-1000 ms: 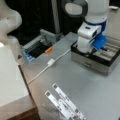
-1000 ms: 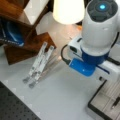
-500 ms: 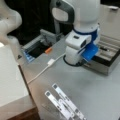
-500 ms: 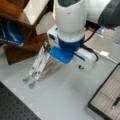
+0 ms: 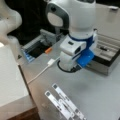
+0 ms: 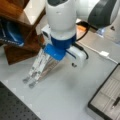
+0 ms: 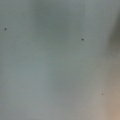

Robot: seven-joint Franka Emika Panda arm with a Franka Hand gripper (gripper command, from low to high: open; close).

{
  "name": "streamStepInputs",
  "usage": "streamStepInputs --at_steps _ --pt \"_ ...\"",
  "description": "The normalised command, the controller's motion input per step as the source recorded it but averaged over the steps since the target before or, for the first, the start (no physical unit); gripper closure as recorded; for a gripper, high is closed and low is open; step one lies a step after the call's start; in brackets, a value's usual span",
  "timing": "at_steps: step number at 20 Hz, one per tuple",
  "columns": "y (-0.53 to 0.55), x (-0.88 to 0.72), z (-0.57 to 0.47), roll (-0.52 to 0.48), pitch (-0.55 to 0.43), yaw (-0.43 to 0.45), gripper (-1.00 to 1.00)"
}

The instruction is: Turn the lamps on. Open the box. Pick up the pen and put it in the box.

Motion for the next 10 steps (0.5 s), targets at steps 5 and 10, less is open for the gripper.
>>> streamStepInputs --at_steps 5,10 --pt "-0.09 -0.03 0.00 0.025 0.008 0.069 -1.00" --pt "-0.10 -0.04 0.01 0.025 0.008 0.069 -1.00"
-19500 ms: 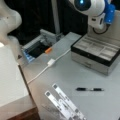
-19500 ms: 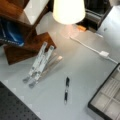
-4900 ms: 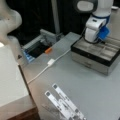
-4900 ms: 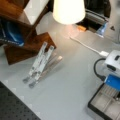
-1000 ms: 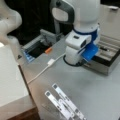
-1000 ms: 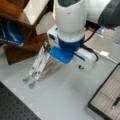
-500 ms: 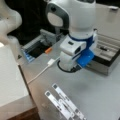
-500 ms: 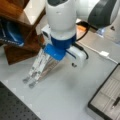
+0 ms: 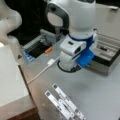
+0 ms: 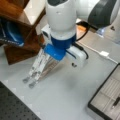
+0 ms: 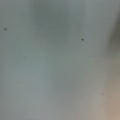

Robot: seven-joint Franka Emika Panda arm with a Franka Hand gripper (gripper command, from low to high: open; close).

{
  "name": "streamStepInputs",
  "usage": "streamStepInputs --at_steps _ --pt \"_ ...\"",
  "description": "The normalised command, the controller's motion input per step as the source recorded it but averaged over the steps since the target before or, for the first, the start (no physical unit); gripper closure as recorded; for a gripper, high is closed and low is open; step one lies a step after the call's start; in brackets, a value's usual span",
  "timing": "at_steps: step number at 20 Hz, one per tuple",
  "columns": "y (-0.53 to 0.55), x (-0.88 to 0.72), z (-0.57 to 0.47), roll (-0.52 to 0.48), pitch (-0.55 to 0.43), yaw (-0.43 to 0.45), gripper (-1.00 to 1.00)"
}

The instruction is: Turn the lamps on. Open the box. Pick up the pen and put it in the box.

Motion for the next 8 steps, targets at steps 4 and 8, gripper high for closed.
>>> streamStepInputs --at_steps 4,8 --pt "-0.10 -0.04 0.01 0.025 0.009 0.069 -1.00" --pt "-0.10 -0.04 0.01 0.025 0.009 0.069 -1.00"
